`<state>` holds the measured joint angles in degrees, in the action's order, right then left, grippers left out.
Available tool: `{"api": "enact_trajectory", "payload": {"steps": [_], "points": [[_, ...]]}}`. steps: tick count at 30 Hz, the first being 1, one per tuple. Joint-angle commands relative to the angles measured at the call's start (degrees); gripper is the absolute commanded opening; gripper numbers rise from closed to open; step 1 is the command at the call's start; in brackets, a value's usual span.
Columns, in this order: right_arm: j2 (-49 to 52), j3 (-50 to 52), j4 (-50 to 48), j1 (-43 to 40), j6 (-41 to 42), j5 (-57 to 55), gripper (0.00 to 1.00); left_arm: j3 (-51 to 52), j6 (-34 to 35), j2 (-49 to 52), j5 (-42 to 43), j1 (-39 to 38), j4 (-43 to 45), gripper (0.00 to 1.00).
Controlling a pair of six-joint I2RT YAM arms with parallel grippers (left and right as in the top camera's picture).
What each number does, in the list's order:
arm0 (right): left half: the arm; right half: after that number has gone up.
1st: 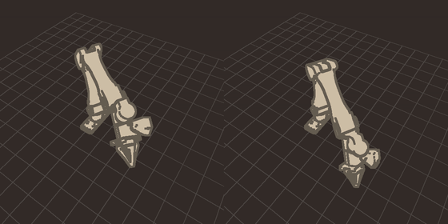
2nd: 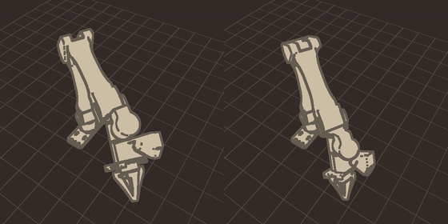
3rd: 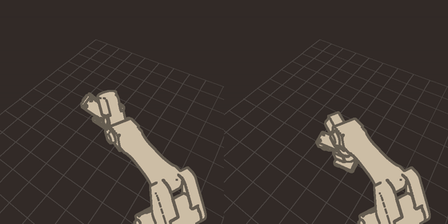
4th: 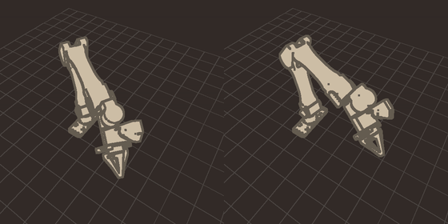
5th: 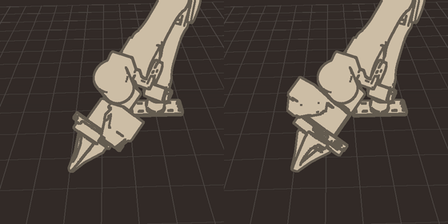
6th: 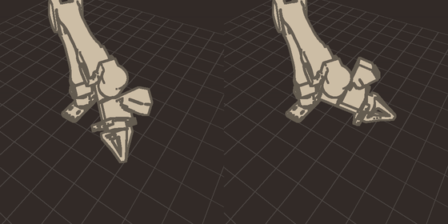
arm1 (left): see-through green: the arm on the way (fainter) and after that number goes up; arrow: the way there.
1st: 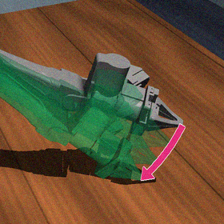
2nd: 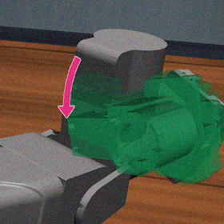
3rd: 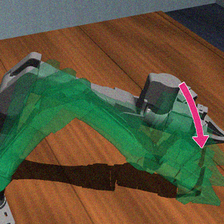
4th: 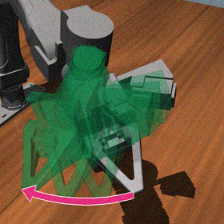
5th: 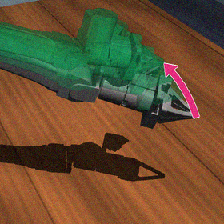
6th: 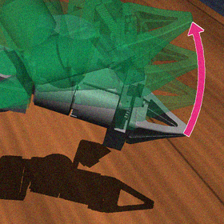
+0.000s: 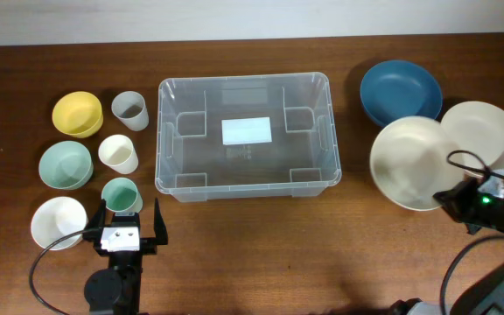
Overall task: Pack container
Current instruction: 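Grasp the cream bowl rim with the right gripper and lift, then carry the cream bowl left and lower it into the container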
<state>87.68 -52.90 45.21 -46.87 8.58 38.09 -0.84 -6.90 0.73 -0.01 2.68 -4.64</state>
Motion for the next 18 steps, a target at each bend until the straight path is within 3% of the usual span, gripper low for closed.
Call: {"api": "enact_trajectory", "payload": {"steps": [1,7,11,18], "points": [[-4.8,0.0,1.8,-3.5,-5.6,16.3,0.04,0.3,-0.9,-0.4,-0.2,0.3,-0.1,0.99],[-12.4,-1.7,5.6,-3.3,-4.4,21.7,0.04,0.3,-0.9,-0.4,-0.2,0.3,-0.1,0.99],[-18.1,-6.0,5.5,1.9,2.0,19.8,0.04,0.3,-0.9,-0.4,-0.2,0.3,-0.1,0.99],[-21.4,-19.5,2.8,26.7,19.1,0.0,0.04,0.3,-0.9,-0.4,-0.2,0.3,-0.1,0.99]]}}
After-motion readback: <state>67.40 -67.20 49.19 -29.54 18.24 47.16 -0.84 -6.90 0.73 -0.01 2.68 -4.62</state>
